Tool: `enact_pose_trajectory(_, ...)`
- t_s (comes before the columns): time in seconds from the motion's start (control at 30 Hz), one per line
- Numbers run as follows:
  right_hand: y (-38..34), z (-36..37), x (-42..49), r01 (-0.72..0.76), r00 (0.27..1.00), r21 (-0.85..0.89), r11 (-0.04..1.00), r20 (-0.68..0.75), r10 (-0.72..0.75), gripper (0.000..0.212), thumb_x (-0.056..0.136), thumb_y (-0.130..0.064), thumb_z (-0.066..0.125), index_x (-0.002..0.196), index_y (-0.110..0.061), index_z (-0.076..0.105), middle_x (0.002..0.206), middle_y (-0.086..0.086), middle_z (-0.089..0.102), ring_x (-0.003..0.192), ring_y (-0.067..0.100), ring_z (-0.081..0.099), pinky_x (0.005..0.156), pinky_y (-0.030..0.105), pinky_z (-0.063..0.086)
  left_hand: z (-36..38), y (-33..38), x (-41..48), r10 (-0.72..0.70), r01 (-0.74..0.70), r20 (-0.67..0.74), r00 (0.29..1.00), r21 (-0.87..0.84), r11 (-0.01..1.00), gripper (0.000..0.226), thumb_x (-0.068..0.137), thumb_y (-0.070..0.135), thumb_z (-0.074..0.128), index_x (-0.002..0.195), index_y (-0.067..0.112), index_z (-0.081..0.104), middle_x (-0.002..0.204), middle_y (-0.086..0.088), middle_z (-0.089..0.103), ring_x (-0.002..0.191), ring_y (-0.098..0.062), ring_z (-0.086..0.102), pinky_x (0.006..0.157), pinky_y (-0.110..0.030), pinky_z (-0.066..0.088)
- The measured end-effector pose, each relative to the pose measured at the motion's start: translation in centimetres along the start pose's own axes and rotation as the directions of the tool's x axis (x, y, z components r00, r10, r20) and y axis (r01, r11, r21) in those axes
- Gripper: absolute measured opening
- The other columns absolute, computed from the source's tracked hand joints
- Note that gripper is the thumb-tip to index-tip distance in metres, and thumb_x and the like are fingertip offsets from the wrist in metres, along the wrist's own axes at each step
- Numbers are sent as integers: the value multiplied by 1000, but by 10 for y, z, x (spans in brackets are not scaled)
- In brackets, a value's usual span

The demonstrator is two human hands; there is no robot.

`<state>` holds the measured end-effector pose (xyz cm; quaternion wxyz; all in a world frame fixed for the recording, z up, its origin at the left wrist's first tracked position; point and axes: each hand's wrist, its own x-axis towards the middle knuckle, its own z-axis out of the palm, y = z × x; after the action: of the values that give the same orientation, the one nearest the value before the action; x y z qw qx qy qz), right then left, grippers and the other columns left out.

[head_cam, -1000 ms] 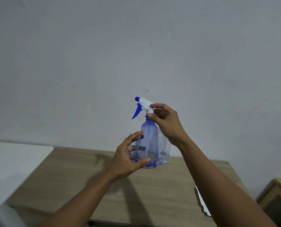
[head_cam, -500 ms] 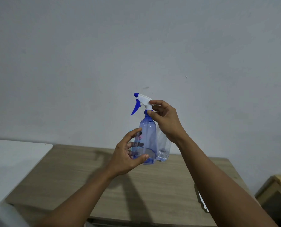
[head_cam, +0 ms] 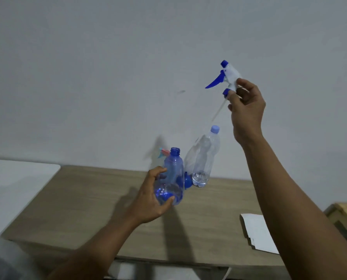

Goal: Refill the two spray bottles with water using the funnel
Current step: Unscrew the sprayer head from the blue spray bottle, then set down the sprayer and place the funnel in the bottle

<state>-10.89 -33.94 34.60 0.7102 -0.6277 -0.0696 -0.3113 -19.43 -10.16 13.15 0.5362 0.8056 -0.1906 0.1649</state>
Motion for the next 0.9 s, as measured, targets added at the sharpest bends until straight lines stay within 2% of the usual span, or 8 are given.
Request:
enact_pose_trajectory(0.1, 38, -20, -11, -86, 995, -106, 991, 36, 91, 26, 91, -9, 65, 112, -25, 64, 112, 13, 74, 88, 13, 72, 71, 23, 49, 6, -25, -10, 4, -4, -6, 1000, 50, 999, 82, 72, 11, 86, 135, 32, 38, 138, 0, 48, 124, -15, 54, 101, -24, 47)
enact_pose_trajectory(0.23, 120, -51, -57, -249, 945, -319, 915, 127, 302, 28, 88, -6, 69, 110, -24, 68, 108, 14, 73, 90, 20, 70, 73, 27, 50, 19, -60, -24, -18, 17, 3, 1000, 182, 983, 82, 71, 31, 82, 138, 34, 36, 142, 22, 38, 126, -8, 45, 105, -20, 38)
enact_pose_trajectory(0.33, 181, -71, -100, -355, 884, -408, 841, 145, 444, 28, 89, 2, 68, 107, -20, 68, 97, 9, 73, 92, 27, 70, 76, 27, 51, 33, -86, -34, -123, 122, 7, 992, 112, 986, 89, 70, 21, 85, 143, 26, 35, 140, 9, 43, 127, -7, 47, 104, -28, 43)
enact_pose_trajectory(0.47, 241, -89, -150, -459, 788, -484, 745, 165, 593, 27, 89, 11, 62, 106, -10, 66, 83, -4, 71, 75, 9, 71, 71, 22, 51, 46, -114, -40, -207, 202, 50, 977, 83, 976, 101, 73, 13, 81, 152, 32, 21, 149, 26, 34, 133, 1, 43, 106, -15, 39)
enact_pose_trajectory(0.6, 279, -103, -179, -475, 722, -578, 663, 175, 670, 23, 91, 9, 62, 111, -2, 67, 98, 19, 73, 75, 15, 69, 67, 24, 54, 52, -140, -47, -261, 250, 124, 957, 94, 964, 96, 75, 13, 82, 152, 21, 26, 150, 11, 41, 132, -14, 50, 109, -36, 46)
enact_pose_trajectory(0.7, 292, -107, -189, -499, 692, -601, 624, 157, 705, 23, 91, 9, 60, 111, 0, 67, 100, 20, 71, 80, 23, 68, 71, 30, 56, 57, -143, -53, -278, 265, 122, 953, 113, 958, 98, 71, 0, 85, 147, 16, 26, 145, 30, 36, 127, 0, 50, 103, -9, 39)
enact_pose_trajectory(0.77, 295, -107, -191, -522, 667, -605, 601, 150, 730, 23, 92, 9, 58, 112, 0, 66, 97, 16, 69, 81, 23, 67, 74, 35, 56, 60, -143, -57, -299, 288, 129, 945, 97, 953, 98, 71, -5, 84, 146, 14, 23, 141, 35, 33, 124, 15, 45, 100, -1, 34)
enact_pose_trajectory(0.9, 303, -107, -193, -508, 657, -625, 593, 163, 736, 28, 93, 11, 55, 108, -9, 65, 96, 13, 69, 83, 21, 64, 77, 33, 54, 60, -147, -64, -310, 290, 131, 942, 153, 945, 95, 73, -3, 83, 148, 6, 26, 140, 5, 42, 123, 21, 40, 98, 4, 30)
